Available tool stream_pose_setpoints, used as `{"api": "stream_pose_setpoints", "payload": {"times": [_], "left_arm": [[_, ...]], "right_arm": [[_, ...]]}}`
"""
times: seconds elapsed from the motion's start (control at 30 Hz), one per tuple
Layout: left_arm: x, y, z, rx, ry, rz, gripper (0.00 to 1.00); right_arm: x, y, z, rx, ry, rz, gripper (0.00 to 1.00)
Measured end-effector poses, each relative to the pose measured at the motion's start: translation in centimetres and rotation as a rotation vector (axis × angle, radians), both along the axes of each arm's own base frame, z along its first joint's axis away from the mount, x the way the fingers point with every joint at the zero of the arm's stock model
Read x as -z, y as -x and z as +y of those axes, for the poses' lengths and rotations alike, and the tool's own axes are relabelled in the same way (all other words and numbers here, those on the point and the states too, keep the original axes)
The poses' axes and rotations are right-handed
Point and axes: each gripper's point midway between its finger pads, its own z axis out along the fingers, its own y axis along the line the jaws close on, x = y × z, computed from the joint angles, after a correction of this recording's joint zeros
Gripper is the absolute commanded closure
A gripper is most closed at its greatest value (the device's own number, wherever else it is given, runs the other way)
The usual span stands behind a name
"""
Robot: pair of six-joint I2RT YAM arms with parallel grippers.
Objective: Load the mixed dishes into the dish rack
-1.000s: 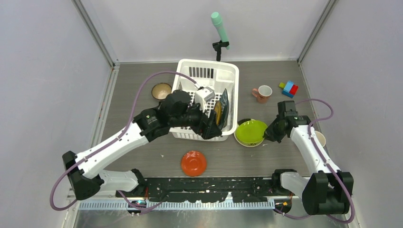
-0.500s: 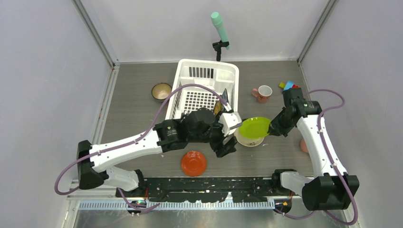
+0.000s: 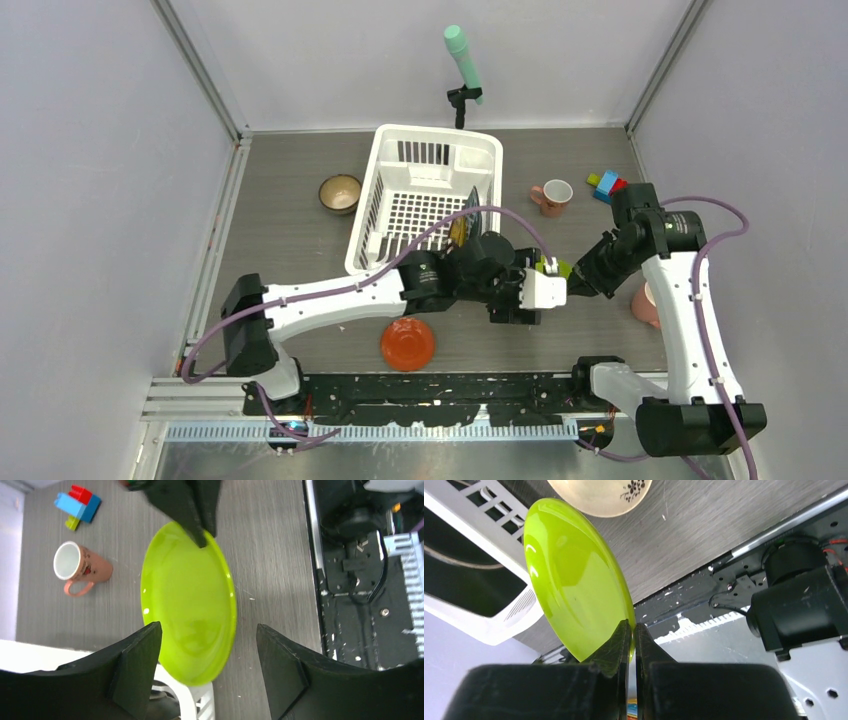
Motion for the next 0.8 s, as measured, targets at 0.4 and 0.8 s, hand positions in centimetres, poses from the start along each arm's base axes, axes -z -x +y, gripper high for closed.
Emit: {"api": "stream_pose_setpoints", "payload": {"times": [0.4, 0.8], "left_arm": [[1.9, 1.5, -1.6, 0.162, -0.039, -0.168, 0.93], [1.5, 2.3, -2.6, 0.135, -0.007, -0.214, 1.00]], "right_arm": [[-2.1, 1.2, 1.2, 0.005, -0.071, -0.025, 1.00], [-3.7, 0.9, 0.1, 0.048, -0.016, -0.117, 0.19]]}}
